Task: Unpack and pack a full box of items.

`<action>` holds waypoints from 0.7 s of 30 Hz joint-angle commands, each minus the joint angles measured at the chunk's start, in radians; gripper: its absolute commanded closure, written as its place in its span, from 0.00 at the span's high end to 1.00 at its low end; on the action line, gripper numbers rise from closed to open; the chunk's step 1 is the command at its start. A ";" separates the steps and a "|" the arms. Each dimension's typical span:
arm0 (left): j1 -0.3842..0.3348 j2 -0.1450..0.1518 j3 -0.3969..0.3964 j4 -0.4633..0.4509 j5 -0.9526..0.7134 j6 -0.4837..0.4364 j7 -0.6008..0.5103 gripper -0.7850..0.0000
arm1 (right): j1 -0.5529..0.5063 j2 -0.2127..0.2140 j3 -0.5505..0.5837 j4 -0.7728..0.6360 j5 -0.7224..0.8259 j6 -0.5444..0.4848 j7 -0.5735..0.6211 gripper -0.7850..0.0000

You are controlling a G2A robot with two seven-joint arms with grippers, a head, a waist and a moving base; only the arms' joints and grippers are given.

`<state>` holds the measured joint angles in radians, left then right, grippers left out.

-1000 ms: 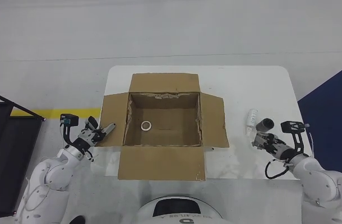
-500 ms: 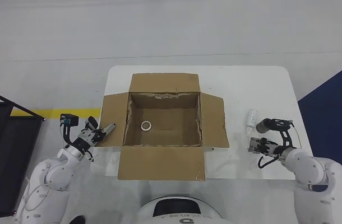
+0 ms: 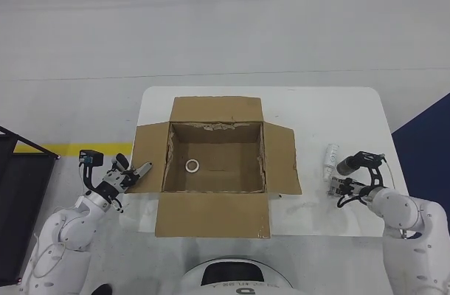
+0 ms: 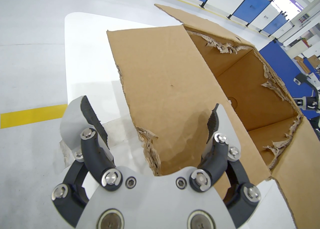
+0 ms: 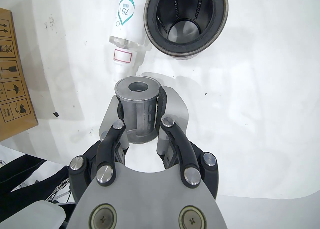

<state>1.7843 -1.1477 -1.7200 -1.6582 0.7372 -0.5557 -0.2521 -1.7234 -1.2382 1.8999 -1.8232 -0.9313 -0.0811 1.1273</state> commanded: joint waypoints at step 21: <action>0.000 0.000 0.000 0.000 0.000 0.000 0.000 1.00 | -0.023 0.018 -0.006 -0.039 0.020 0.043 -0.012 0.38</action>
<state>1.7843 -1.1477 -1.7200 -1.6582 0.7372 -0.5557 -0.2521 -1.7411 -1.2209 1.8928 -1.8560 -0.9141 -0.0390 1.1163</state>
